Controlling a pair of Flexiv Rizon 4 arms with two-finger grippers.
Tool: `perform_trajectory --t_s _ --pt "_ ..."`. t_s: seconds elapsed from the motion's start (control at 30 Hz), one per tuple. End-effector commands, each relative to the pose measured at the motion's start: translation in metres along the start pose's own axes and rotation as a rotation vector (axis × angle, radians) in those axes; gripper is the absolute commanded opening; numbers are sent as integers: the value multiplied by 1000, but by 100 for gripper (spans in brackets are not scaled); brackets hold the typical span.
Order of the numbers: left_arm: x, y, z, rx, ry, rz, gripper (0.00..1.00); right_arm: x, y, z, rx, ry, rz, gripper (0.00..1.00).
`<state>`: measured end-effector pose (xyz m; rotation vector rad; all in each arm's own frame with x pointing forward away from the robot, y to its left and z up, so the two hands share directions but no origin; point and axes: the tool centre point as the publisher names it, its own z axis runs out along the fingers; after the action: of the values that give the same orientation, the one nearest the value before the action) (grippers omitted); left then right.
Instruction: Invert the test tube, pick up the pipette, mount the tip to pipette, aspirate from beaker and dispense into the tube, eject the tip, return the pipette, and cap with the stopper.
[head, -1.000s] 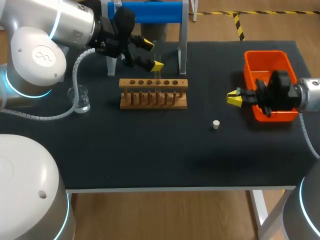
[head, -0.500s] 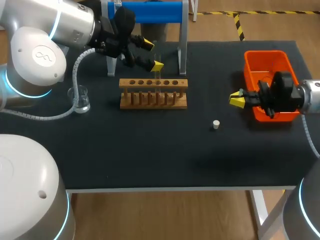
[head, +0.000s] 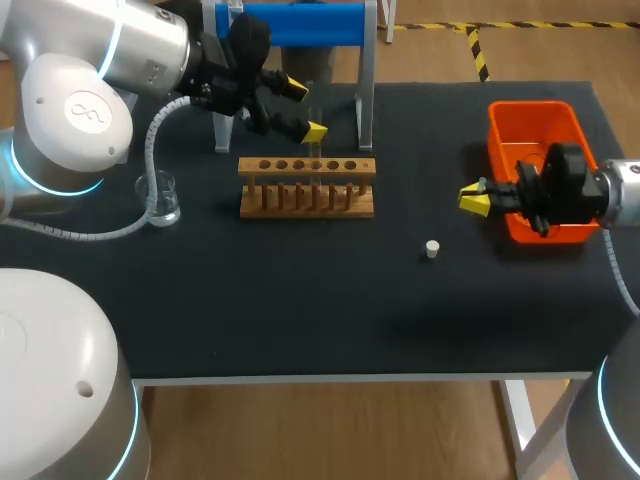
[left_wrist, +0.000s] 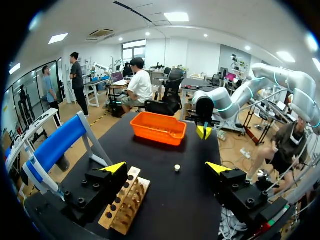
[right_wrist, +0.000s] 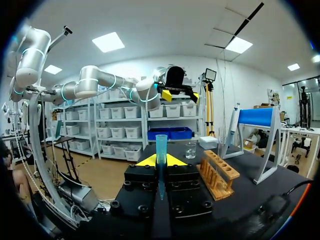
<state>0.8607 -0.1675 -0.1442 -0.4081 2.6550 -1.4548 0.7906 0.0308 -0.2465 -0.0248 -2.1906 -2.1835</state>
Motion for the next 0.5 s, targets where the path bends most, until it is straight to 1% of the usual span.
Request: perform_trajectory --t_s 0.03,0.1,0.17,0.23,0.5 --pt "-5 4 -6 9 -13 -16 100 1 0 -1 0 1 -1 0" --pt "-13 11 -14 19 -39 -31 100 1 0 -1 0 1 -1 0" --pt "-25 21 -22 45 -72 -49 100 1 0 -1 0 1 -1 0" --pt "-35 29 -28 41 -101 -58 100 1 0 -1 0 1 -1 0" --pt "-74 44 -46 35 -216 -85 100 1 0 -1 0 1 -1 0"
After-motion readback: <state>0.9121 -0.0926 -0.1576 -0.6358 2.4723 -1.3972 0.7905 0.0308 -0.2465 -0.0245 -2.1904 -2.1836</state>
